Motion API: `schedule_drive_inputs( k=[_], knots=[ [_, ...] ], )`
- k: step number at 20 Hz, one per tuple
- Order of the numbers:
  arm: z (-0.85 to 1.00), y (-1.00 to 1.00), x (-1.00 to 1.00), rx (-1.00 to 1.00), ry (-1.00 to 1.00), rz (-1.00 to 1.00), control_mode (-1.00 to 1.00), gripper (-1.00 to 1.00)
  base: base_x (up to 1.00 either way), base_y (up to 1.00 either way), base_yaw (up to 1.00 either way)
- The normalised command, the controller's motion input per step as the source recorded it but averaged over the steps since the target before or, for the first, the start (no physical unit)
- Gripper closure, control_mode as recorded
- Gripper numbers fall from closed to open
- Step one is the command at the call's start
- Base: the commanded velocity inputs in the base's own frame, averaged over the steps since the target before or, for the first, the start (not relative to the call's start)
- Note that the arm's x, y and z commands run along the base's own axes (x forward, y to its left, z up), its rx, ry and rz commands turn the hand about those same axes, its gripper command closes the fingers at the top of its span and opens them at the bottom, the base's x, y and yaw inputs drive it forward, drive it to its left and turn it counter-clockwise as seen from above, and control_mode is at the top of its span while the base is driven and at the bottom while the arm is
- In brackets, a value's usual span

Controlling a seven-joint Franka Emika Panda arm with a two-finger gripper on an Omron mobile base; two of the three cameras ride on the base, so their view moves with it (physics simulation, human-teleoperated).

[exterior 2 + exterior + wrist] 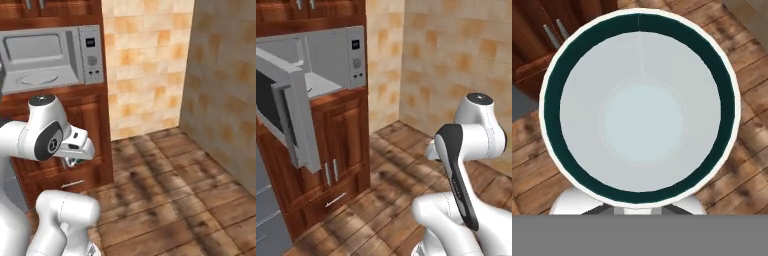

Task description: Pick the mug from the counter and place it inside the microwave. Then close the microwave.

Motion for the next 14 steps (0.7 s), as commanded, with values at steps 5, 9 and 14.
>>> schedule_drive_inputs(
  k=[5,9,14],
  knots=[
    [0.00,0.00,0.00,0.00,0.00,0.00,1.00,1.00,0.76,-0.38,0.61],
    [0.00,0.00,0.00,0.00,0.00,0.00,1.00,1.00,0.56,0.00,0.68],
    [0.00,0.00,0.00,0.00,0.00,0.00,1.00,1.00,0.67,0.00,0.67]
  ],
)
